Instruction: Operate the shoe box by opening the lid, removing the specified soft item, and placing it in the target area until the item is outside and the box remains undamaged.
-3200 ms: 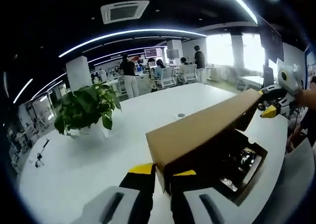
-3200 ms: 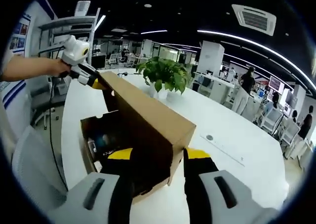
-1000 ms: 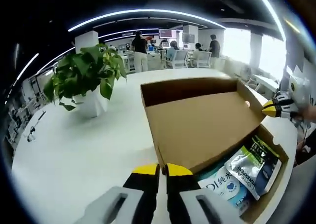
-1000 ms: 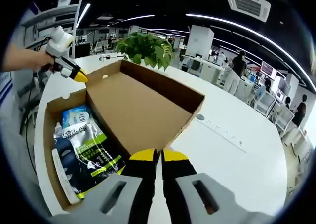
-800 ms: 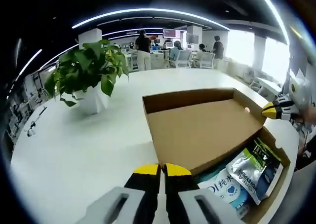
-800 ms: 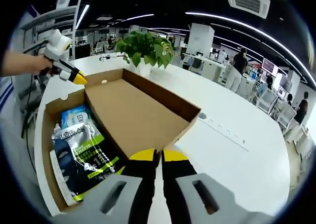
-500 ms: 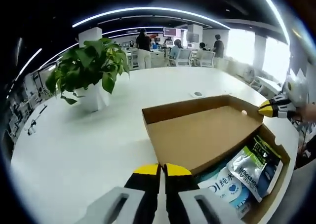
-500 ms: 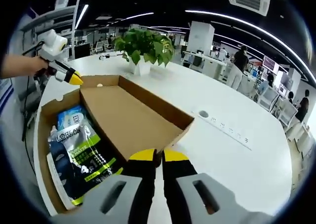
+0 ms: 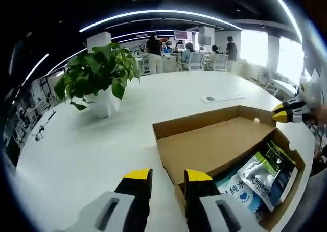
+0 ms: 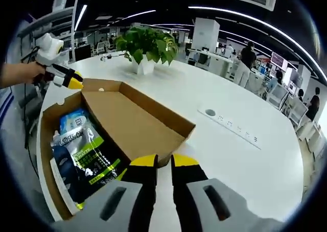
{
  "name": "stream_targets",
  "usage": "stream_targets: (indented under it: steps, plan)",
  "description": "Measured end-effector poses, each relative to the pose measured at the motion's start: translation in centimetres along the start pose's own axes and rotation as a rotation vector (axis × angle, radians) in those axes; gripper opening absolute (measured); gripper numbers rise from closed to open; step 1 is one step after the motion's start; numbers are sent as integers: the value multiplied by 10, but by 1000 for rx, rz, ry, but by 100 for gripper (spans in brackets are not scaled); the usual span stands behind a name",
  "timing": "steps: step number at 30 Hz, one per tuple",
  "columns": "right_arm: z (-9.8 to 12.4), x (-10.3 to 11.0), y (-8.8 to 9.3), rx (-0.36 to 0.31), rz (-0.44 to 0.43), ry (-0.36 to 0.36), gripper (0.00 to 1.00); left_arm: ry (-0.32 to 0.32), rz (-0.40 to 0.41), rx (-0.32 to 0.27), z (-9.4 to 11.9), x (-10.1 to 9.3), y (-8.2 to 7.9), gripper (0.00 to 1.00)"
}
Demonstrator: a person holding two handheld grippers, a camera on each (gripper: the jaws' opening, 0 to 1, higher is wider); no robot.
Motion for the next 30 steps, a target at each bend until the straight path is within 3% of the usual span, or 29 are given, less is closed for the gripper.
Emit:
stream_targets:
  steps: [6,15,30]
  plan:
    - [19,7,6,-13,-5,-27,18,16,3,-16,14,-8,0,28]
    - [48,17,12,-34,-33,-50,29,148,71,5,33,-40,10,37]
    - [91,36,21,-48,-9,-89,42,307,158,123,37,-86,39,43]
Point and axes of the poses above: the point that each gripper's makers call its tool centre point, and the gripper's own axes: z roughly backward along the fingers, x roughly to its left, y roughly out of its underside, the point moved 10 cm from there along z, roughly backward along the fingers, and after that the axes turned 2 degrees about x, right-handed, at the moved point
